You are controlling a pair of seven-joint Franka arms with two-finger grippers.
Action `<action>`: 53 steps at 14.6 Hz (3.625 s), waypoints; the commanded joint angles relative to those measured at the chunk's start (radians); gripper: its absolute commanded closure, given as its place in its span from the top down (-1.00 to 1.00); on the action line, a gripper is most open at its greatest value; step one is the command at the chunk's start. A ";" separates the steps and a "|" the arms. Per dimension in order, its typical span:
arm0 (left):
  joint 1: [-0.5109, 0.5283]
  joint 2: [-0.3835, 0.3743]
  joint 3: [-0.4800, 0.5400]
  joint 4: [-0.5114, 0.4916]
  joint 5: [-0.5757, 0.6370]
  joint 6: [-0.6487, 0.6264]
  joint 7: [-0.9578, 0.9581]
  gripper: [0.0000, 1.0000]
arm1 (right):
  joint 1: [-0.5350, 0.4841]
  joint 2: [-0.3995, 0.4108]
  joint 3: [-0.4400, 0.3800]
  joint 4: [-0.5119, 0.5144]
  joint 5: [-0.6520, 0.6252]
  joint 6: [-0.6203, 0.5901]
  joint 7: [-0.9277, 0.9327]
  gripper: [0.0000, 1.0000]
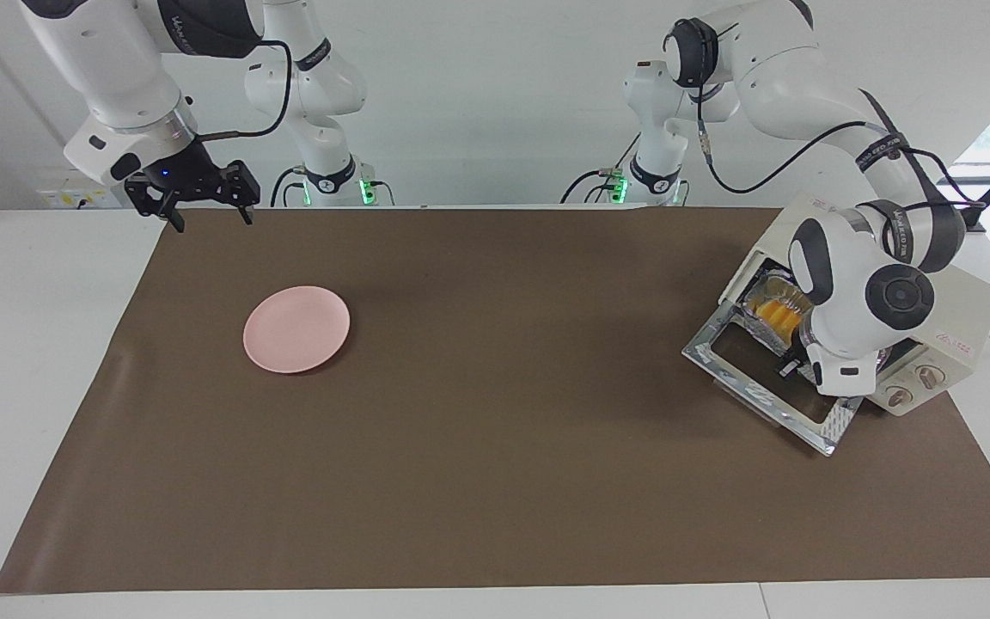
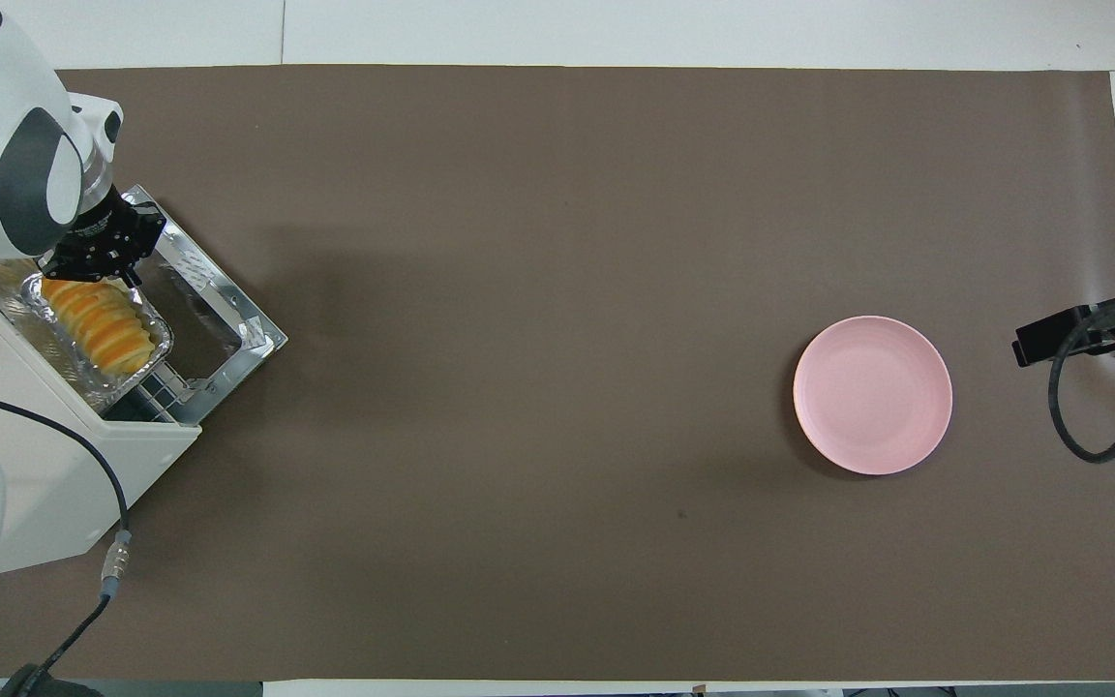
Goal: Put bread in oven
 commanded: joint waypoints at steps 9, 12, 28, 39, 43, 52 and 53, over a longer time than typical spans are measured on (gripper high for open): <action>0.034 -0.084 0.067 -0.126 -0.002 -0.001 0.012 -1.00 | -0.027 -0.023 0.018 -0.021 0.019 -0.003 -0.019 1.00; 0.047 -0.086 0.067 -0.128 -0.002 0.019 0.079 0.99 | -0.027 -0.023 0.018 -0.021 0.019 -0.003 -0.019 1.00; -0.016 -0.312 0.043 -0.028 -0.023 -0.160 0.456 1.00 | -0.028 -0.023 0.018 -0.021 0.019 -0.003 -0.019 1.00; 0.278 -0.492 -0.287 -0.114 -0.015 -0.309 0.618 1.00 | -0.027 -0.023 0.018 -0.021 0.019 -0.003 -0.019 1.00; 0.272 -0.555 -0.287 -0.197 -0.015 -0.283 0.616 1.00 | -0.028 -0.023 0.018 -0.021 0.019 -0.003 -0.019 1.00; 0.303 -0.560 -0.351 -0.194 -0.014 -0.239 0.622 1.00 | -0.027 -0.023 0.018 -0.021 0.019 -0.003 -0.019 1.00; 0.312 -0.558 -0.359 -0.192 -0.014 -0.237 0.644 1.00 | -0.028 -0.023 0.018 -0.021 0.019 -0.003 -0.019 1.00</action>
